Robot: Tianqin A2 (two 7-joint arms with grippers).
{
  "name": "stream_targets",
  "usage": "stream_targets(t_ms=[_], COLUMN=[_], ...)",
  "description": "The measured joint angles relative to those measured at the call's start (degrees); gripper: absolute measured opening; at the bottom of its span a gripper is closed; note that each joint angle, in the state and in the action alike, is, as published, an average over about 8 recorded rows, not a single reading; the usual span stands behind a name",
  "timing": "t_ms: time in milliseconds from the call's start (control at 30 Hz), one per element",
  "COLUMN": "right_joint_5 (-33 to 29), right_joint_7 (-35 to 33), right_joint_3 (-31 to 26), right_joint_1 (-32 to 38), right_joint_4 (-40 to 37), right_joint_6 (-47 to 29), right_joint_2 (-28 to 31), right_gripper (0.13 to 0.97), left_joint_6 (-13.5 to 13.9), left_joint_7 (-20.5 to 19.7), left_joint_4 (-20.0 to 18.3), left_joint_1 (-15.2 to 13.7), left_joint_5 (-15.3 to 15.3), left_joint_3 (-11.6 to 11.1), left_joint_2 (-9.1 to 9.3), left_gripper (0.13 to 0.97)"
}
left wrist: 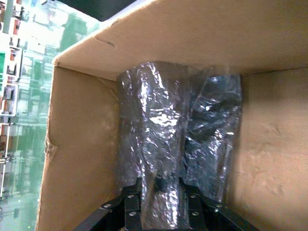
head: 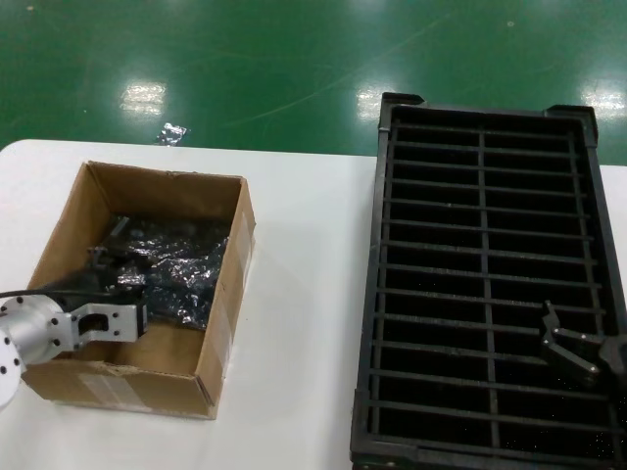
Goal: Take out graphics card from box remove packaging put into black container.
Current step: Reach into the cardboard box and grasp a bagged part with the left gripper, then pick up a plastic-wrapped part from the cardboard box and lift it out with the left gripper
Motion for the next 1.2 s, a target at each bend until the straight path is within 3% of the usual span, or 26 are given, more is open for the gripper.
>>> stream_targets(t_ms=[233,600,1000,1100,1200], right_joint_5=[0.00,0.00,0.00,0.00,0.00], right_joint_7=[0.00,0.00,0.00,0.00,0.00], right_joint_3=[0.00,0.00,0.00,0.00,0.00], right_joint_1=[0.00,0.00,0.00,0.00,0.00], right_joint_4=[0.00,0.00,0.00,0.00,0.00], right_joint_6=[0.00,0.00,0.00,0.00,0.00], right_joint_2=[0.00,0.00,0.00,0.00,0.00], right_gripper=[0.966,0.966,0.966,0.966,0.966], left_joint_6=[-0.16,-0.97,-0.63,-1.31,-2.42], left_joint_7=[-0.52,-0.45,-4.32,-3.56,-1.26], left_joint_4=[-1.00,-2.76,-16.28,-18.94,-20.69], left_joint_1=[1.11,2.03,7.61,8.66,9.32], left_joint_5=[0.84,1.64,6.24,5.05,1.68], left_joint_3=[-0.78,-1.94,-8.48,-9.61,-10.01], left_joint_2=[-0.42,-0.25,-3.36,-4.82,-6.76], left_gripper=[0.261,0.163,0.139,0.139,0.139])
